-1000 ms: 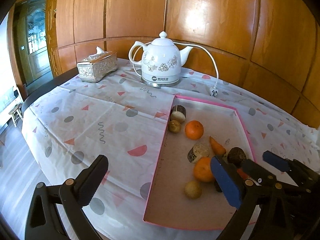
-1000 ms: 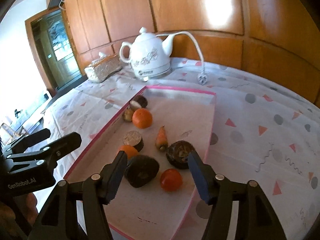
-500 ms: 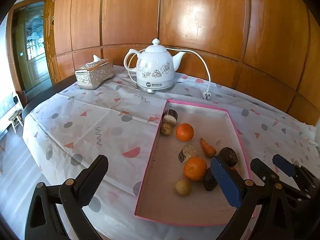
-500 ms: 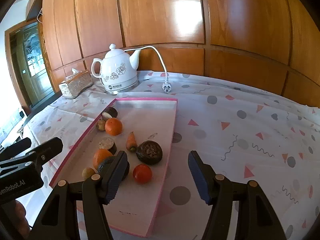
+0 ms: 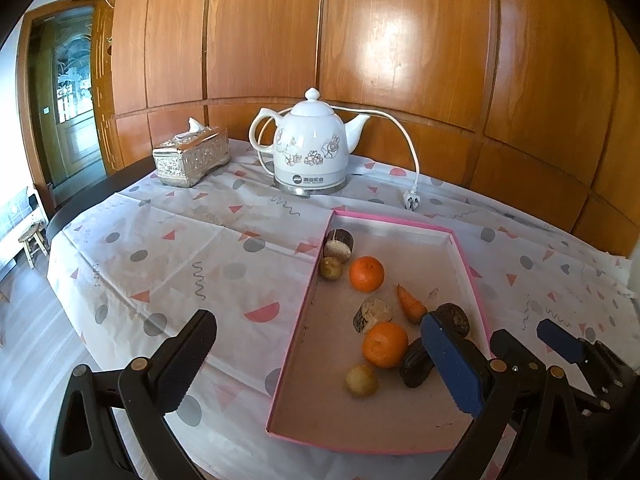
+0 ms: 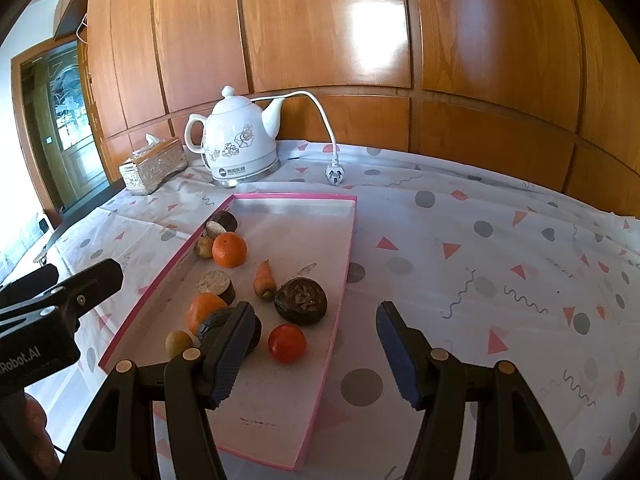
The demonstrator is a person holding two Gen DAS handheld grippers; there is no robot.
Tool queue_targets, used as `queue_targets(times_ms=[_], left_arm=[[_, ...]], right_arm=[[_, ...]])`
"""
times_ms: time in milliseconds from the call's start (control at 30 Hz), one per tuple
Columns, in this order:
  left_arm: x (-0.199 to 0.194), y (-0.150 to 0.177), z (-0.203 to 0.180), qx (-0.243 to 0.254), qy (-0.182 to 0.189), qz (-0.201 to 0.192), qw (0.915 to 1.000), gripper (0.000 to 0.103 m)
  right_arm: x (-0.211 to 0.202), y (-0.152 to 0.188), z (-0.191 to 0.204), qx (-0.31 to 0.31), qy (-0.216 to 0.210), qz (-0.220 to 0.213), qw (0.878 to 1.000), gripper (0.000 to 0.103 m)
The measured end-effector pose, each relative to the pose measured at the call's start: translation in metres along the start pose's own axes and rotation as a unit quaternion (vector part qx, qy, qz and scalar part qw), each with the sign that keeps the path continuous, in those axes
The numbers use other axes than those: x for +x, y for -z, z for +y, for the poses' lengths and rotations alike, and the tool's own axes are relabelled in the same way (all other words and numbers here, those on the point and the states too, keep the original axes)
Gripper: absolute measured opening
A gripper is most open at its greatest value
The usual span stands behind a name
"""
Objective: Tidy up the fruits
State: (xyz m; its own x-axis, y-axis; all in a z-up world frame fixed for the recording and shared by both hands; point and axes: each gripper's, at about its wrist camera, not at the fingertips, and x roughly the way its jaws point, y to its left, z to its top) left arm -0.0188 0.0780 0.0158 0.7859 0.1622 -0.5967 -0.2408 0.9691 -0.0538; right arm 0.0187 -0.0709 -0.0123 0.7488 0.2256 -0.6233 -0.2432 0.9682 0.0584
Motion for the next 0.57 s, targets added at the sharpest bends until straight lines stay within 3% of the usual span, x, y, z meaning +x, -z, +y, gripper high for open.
queue_targets(times_ms=[567], left_arm=[[-0.0057, 0.0001, 0.0001, 0.001, -0.012, -0.018, 0.9998, 0.102]], right_arm=[[-0.0001, 0.0022, 0.0006, -0.003, 0.000, 0.000, 1.000, 0.064]])
